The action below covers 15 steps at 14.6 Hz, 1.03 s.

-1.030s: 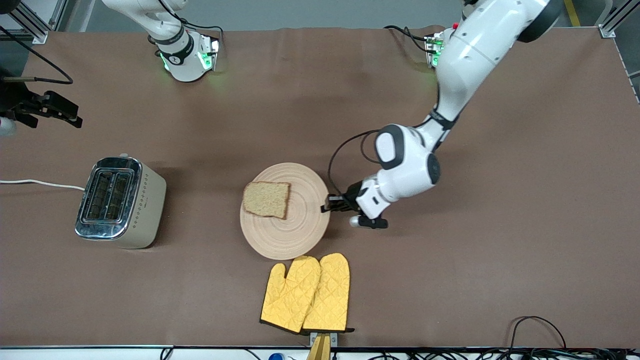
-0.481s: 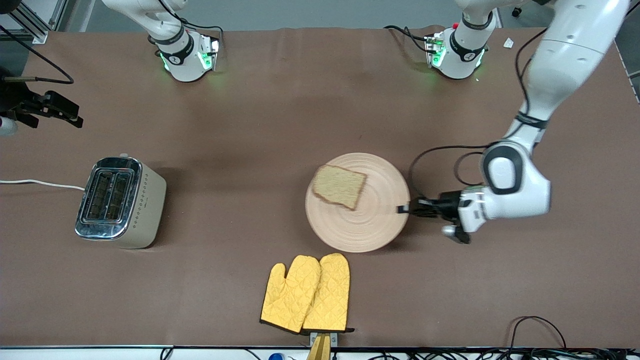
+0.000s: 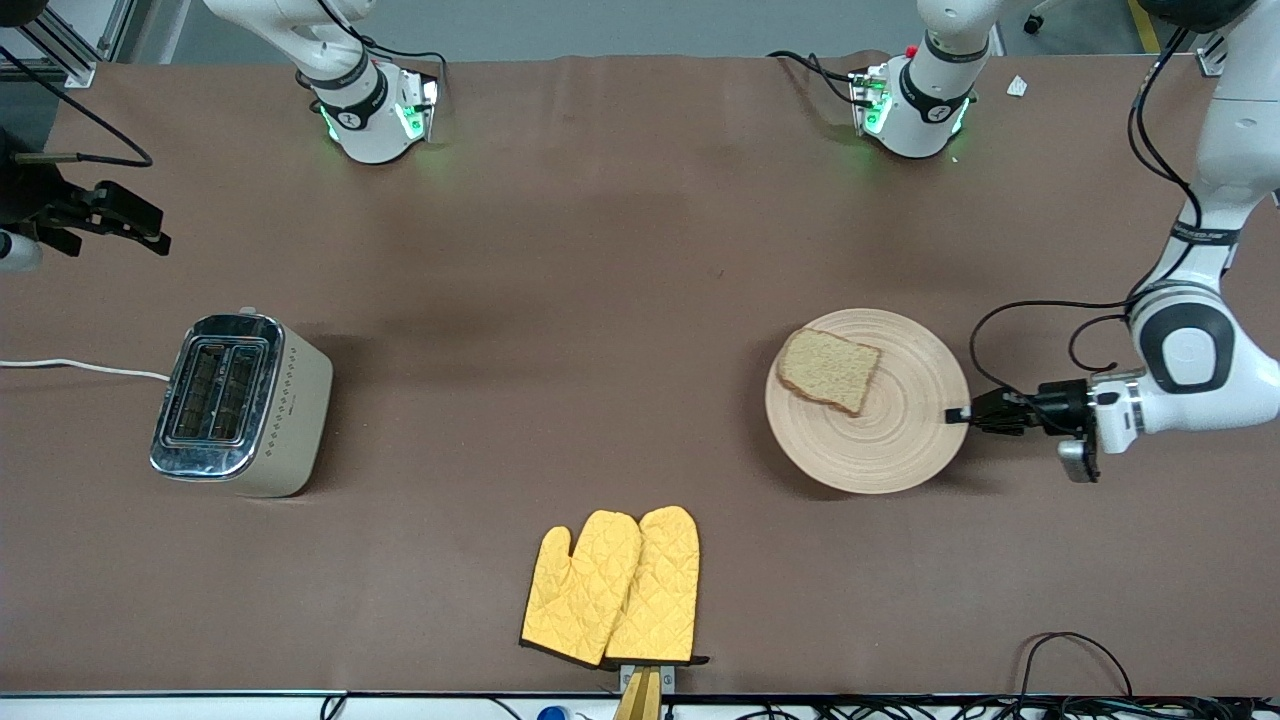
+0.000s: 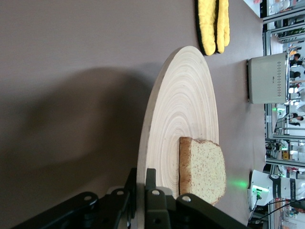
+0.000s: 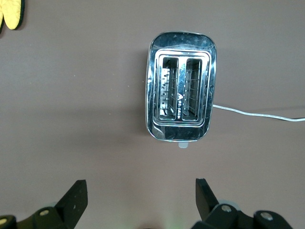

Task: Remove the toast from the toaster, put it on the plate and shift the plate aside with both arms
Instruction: 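Grip the plate rim with the left gripper and slide it sideways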

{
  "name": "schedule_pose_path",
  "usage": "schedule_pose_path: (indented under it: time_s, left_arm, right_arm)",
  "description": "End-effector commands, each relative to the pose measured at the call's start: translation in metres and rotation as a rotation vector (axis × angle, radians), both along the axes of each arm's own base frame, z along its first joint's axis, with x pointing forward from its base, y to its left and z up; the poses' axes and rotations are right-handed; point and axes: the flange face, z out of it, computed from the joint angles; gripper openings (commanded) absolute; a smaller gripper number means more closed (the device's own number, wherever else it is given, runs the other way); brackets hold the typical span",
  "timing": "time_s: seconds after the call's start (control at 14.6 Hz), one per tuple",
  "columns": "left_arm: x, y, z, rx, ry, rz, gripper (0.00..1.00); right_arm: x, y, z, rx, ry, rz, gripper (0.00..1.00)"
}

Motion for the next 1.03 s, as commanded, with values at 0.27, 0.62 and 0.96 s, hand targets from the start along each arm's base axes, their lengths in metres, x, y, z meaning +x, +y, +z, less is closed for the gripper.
schedule_pose_path:
  time_s: [0.27,0.62,0.96]
  left_arm:
    - [-0.004,0.072,-0.041,-0.103,0.018,0.037,0.0]
    - [-0.002,0.086,-0.04,-0.077,0.057,0.079,0.34]
    - [-0.001,0.116,-0.02,-0.038,0.032,0.064,1.0]
  right_arm:
    - [-0.008,0.004,0.004,0.013,-0.001,-0.011,1.0]
    - [-0.008,0.003,0.004,0.013,-0.001,-0.012,1.0]
    - [-0.009,0.003,0.008,0.015,0.005,-0.012,1.0]
